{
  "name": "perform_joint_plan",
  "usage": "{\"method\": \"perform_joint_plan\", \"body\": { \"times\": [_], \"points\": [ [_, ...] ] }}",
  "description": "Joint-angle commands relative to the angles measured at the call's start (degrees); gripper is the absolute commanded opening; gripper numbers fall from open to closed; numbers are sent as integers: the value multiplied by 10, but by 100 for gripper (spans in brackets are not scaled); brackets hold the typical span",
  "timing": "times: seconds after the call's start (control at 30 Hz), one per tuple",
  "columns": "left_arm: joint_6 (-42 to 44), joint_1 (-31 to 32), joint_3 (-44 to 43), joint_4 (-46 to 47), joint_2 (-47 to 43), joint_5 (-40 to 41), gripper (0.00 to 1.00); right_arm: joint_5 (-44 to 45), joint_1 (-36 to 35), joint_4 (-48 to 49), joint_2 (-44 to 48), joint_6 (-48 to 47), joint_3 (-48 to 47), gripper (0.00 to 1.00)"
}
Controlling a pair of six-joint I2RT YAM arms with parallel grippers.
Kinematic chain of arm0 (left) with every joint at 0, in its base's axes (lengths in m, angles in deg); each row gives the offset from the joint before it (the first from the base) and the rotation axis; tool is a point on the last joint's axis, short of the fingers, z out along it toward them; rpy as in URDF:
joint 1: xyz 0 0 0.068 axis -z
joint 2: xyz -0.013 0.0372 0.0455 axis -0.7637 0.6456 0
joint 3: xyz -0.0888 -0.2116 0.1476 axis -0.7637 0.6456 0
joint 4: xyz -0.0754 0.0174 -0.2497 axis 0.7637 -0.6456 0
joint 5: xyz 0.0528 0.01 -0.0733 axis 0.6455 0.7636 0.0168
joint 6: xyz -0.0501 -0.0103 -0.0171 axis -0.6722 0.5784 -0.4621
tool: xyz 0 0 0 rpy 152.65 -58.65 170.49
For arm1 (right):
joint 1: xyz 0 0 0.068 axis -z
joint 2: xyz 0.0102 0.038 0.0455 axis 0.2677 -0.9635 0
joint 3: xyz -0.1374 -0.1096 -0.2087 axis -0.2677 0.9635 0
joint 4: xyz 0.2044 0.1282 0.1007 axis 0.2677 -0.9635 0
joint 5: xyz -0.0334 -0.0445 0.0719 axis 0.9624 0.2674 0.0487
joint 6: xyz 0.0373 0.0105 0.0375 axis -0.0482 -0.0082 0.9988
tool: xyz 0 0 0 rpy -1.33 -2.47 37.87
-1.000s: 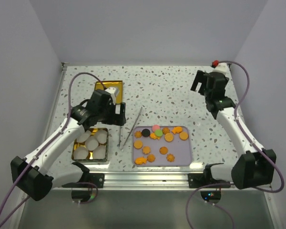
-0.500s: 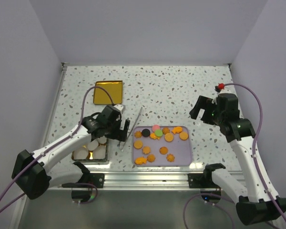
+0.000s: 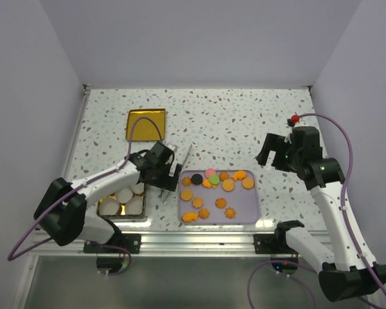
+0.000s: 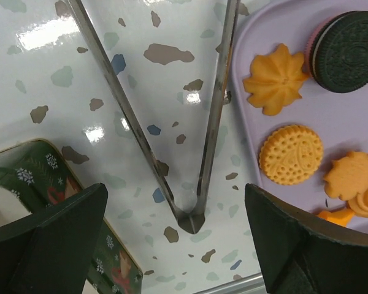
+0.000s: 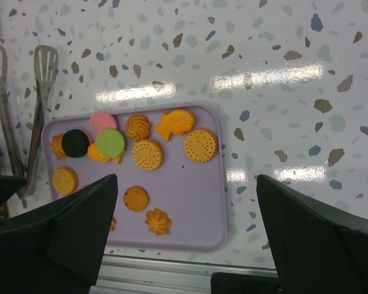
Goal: Pack the cookies
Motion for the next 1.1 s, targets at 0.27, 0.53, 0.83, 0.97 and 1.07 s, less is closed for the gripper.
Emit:
{"method": "perform_joint_plan", "body": {
  "times": [0.27, 0.53, 0.83, 0.97, 1.07],
  "points": [
    [27, 2, -34, 51, 81, 35, 100, 18, -3, -22, 1, -24, -39, 99],
    [35, -2, -49, 74, 146, 44, 99, 20, -5, -14, -11, -26, -43, 99],
    [71, -55, -85, 98, 209, 7, 80, 26, -13, -10, -26, -33, -52, 99],
    [80, -72, -99, 98, 231, -21, 55, 28, -15, -10, -30, -35, -57, 99],
    [79, -82, -116, 84, 216, -30, 49, 25, -18, -12, -35, -34, -68, 99]
  ]
}}
